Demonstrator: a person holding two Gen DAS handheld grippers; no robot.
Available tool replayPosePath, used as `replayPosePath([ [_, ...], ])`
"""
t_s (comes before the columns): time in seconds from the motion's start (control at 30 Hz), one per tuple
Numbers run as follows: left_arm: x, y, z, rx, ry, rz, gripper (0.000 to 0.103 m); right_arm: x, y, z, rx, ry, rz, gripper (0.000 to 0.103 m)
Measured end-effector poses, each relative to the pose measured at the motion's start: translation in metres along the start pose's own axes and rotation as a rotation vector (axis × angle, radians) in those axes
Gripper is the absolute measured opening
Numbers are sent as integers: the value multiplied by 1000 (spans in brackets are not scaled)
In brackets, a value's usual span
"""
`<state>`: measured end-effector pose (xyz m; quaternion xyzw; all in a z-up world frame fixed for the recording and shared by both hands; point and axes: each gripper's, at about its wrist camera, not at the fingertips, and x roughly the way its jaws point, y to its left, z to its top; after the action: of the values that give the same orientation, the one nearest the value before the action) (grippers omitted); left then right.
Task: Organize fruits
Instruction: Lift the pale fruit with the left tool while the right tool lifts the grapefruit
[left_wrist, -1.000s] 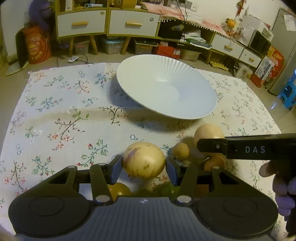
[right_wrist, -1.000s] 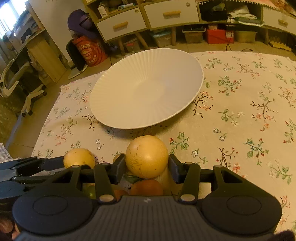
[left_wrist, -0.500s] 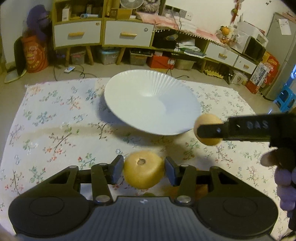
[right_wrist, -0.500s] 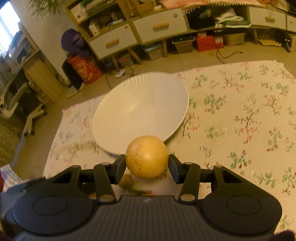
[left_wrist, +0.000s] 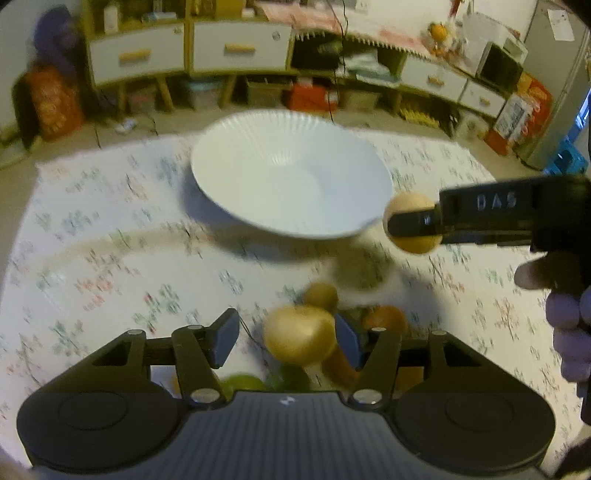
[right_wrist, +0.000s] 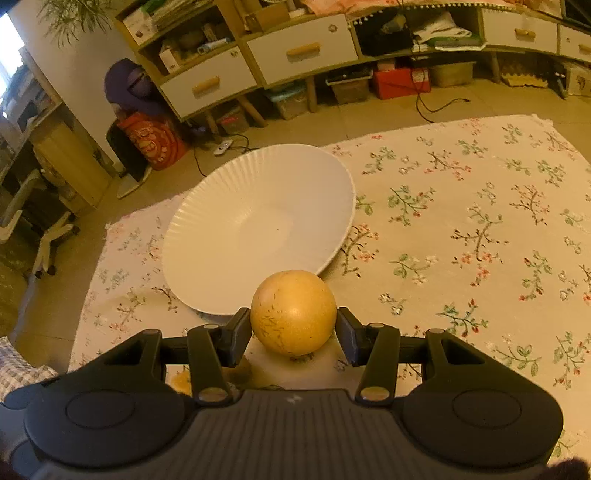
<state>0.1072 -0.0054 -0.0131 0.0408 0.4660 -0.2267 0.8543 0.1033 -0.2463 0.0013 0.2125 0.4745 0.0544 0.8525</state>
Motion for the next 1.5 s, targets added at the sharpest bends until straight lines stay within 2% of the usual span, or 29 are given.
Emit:
replayPosePath([
  [0.2,13,-11,-1,52,32,-10,50,-1,4,-5,-24,32,-1,46],
  [0.77,14,-6,4,11,45,-13,50,4,17,-19,-197,134,-29,46],
  [1.03,15,-3,3,7,69,-10,49,2,23,-21,-250,130,-39,46],
  [1.5,18,-3,3,43,44,-26,46,1,22,-20,-253,127,-45,46],
])
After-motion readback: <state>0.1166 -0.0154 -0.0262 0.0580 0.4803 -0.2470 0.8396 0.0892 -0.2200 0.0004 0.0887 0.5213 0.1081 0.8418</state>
